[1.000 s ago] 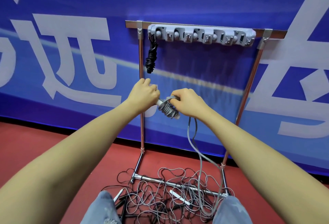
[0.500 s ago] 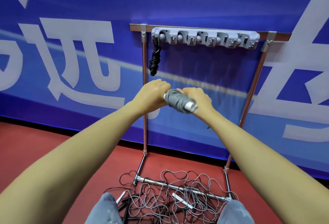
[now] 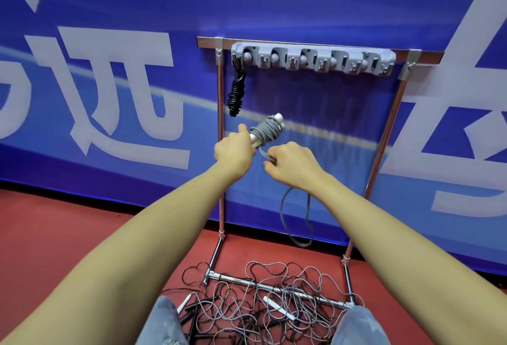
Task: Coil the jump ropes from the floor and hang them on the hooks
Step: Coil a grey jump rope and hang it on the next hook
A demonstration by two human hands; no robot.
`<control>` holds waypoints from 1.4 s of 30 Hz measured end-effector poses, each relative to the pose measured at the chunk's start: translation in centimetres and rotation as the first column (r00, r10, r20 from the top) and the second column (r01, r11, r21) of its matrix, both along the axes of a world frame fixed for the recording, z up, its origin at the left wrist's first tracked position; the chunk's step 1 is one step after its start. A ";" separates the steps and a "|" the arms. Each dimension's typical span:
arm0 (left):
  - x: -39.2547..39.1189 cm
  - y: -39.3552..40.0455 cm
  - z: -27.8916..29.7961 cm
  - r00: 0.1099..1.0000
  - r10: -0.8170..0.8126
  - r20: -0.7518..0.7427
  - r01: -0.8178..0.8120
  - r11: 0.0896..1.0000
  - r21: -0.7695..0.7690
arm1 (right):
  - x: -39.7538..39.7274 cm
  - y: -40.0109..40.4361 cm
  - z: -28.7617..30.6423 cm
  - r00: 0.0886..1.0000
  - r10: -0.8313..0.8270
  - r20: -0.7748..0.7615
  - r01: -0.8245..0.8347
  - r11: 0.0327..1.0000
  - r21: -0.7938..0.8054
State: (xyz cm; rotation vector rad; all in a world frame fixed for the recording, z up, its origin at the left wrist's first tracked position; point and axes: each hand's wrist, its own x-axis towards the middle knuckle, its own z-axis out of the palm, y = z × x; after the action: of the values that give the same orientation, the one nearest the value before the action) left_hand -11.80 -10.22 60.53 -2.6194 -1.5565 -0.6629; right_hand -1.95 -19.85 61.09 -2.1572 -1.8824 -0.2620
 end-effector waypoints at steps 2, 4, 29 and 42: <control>-0.2 0.4 -0.2 0.988 0.008 -0.152 0.004 0.997 0.080 | -0.2 -0.2 0.0 0.994 0.035 0.104 -0.036 0.999 0.007; -0.6 0.7 0.1 0.956 0.011 -0.294 0.031 0.990 0.138 | -0.3 -0.1 0.3 0.981 0.026 0.191 -0.035 0.998 0.046; -2.4 -0.5 0.5 0.816 -0.578 0.016 0.567 0.805 0.176 | 2.0 0.4 -0.5 0.942 -0.236 -0.241 0.258 0.964 0.068; 0.4 -1.1 -0.8 0.969 -0.101 0.226 0.105 0.994 -0.007 | 0.7 0.1 -0.6 0.974 -0.112 -0.198 0.117 0.993 0.012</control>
State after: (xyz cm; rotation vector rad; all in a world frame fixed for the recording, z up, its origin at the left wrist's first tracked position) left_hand -11.35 -11.29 59.75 -2.7369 -1.4905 -0.9896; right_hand -1.27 -19.78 60.54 -2.1906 -1.6432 -0.0877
